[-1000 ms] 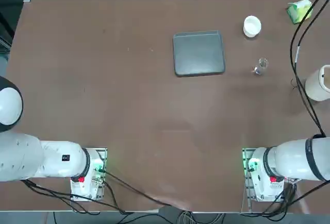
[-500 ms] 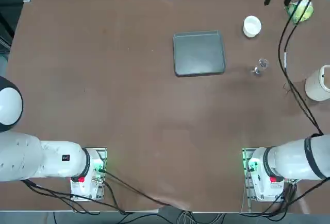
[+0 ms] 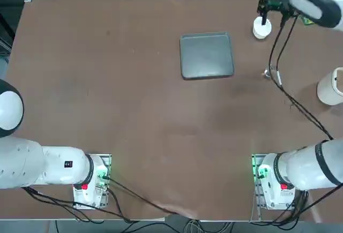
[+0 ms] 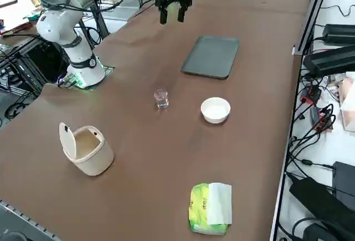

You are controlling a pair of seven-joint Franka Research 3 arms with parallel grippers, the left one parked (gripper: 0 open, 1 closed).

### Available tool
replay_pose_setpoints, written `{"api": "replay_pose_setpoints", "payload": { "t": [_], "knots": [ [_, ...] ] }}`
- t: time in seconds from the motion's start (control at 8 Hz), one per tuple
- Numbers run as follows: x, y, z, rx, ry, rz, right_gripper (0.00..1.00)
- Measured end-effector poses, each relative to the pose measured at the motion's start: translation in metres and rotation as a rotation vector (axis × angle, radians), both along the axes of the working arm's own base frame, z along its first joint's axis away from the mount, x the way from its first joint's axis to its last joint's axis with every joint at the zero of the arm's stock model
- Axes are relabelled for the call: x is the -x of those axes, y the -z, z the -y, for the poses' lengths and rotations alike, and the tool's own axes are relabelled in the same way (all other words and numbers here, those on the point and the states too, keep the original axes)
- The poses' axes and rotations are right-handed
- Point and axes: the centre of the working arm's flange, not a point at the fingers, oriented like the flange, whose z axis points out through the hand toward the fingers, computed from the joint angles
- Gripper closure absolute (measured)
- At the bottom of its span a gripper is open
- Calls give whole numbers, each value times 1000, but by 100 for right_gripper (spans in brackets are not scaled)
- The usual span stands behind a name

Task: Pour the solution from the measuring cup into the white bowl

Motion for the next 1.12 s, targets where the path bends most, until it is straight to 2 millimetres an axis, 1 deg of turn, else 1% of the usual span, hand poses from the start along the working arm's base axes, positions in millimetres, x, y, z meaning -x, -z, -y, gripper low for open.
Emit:
{"api": "replay_pose_setpoints", "payload": {
  "t": [0.12,0.25,0.38,0.62,0.75,1.0,1.12],
  "knots": [
    [8,26,-6,68,71,34,0],
    [15,47,-8,125,148,81,0],
    [21,65,-8,164,232,124,0],
    [25,102,-9,256,407,199,0],
    [25,131,-16,335,476,255,0],
    [29,206,-33,479,557,361,1],
    [32,239,-36,532,581,406,1]
  ]
}}
